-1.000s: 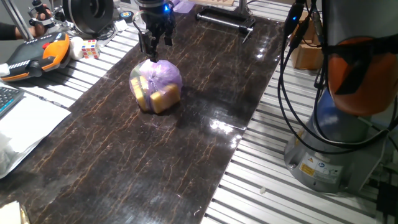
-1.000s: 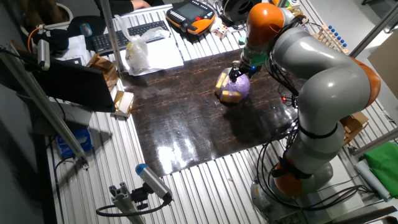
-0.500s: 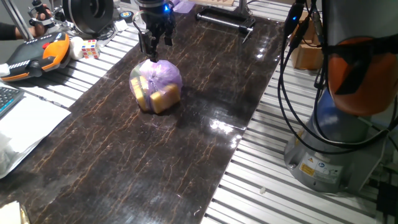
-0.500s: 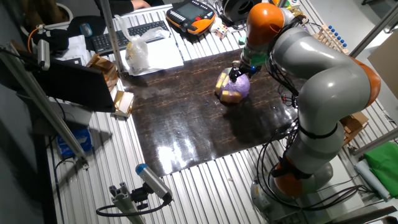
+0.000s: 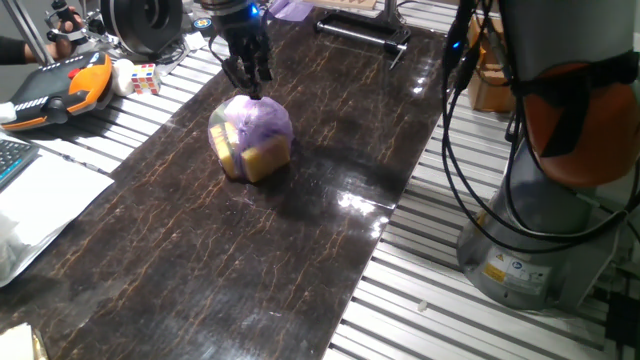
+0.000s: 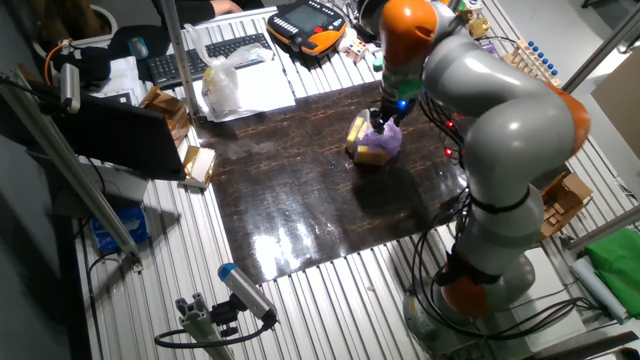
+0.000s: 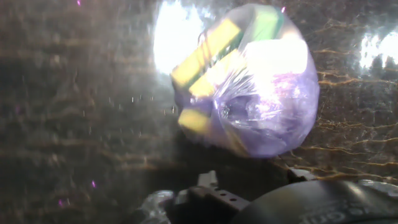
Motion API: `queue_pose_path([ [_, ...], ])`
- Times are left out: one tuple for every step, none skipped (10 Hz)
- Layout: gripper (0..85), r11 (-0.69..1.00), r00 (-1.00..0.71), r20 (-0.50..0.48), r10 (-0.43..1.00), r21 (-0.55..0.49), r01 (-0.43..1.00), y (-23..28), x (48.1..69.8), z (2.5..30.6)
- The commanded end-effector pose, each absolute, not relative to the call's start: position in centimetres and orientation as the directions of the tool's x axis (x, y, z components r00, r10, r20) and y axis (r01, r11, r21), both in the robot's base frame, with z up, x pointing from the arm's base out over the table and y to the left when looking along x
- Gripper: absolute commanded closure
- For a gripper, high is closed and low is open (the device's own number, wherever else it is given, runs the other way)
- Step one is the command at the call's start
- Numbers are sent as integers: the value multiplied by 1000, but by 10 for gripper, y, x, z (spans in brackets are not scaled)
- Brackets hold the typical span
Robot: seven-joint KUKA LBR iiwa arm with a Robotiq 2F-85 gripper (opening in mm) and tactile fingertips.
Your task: Pick up a bag of things
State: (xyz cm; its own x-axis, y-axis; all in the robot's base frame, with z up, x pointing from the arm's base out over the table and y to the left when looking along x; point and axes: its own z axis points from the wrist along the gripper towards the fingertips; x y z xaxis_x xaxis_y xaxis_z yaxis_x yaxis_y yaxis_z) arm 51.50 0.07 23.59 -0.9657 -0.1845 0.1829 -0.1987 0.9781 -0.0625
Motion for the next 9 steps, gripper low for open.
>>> queue_pose_path([
  [837, 937, -908, 276, -316, -61, -344, 1, 515, 236],
  [837, 935, -906, 276, -322, -58, -350, 1, 515, 236],
  [837, 932, -904, 272, -330, -57, -357, 1, 514, 236],
  [837, 932, -905, 269, -330, -57, -357, 1, 514, 236],
  [837, 933, -905, 269, -329, -57, -356, 1, 514, 236],
  [837, 934, -906, 269, -326, -58, -353, 1, 514, 236],
  [837, 935, -907, 268, -323, -59, -350, 1, 514, 236],
  [837, 935, -907, 268, -323, -59, -350, 1, 514, 236],
  [837, 935, -907, 268, -323, -59, -350, 1, 514, 236],
])
